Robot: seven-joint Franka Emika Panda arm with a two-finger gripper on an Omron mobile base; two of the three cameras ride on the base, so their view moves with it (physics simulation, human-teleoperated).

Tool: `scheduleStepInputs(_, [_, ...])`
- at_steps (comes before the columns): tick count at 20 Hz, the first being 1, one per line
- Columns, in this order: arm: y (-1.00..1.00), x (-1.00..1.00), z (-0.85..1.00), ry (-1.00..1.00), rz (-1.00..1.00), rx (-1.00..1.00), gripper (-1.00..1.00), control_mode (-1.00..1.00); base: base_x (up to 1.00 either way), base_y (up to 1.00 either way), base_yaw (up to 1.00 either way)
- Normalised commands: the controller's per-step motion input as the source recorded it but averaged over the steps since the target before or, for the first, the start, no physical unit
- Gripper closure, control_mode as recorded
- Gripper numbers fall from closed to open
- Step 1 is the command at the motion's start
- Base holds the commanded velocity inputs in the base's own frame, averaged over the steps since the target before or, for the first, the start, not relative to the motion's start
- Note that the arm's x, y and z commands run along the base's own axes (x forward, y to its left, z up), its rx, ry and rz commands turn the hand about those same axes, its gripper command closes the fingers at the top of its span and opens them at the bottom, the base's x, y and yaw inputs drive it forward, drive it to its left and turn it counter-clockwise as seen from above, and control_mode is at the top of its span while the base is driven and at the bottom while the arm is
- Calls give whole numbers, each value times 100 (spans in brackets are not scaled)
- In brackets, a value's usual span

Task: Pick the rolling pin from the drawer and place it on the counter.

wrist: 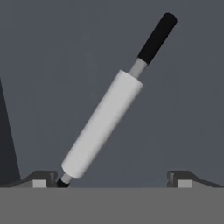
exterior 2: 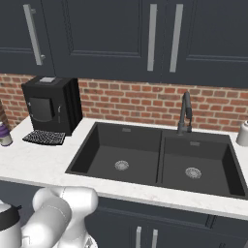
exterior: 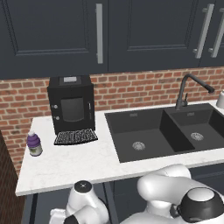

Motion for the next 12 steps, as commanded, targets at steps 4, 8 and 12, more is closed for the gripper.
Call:
scheduleStepInputs(4, [2, 57, 0, 3, -2, 0, -100, -100, 0, 0, 0])
scheduleStepInputs(8, [3, 30, -13, 1, -1, -1, -100, -100, 0, 0, 0])
scheduleStepInputs(12, [0, 0, -32, 0, 0, -1, -100, -100, 0, 0, 0])
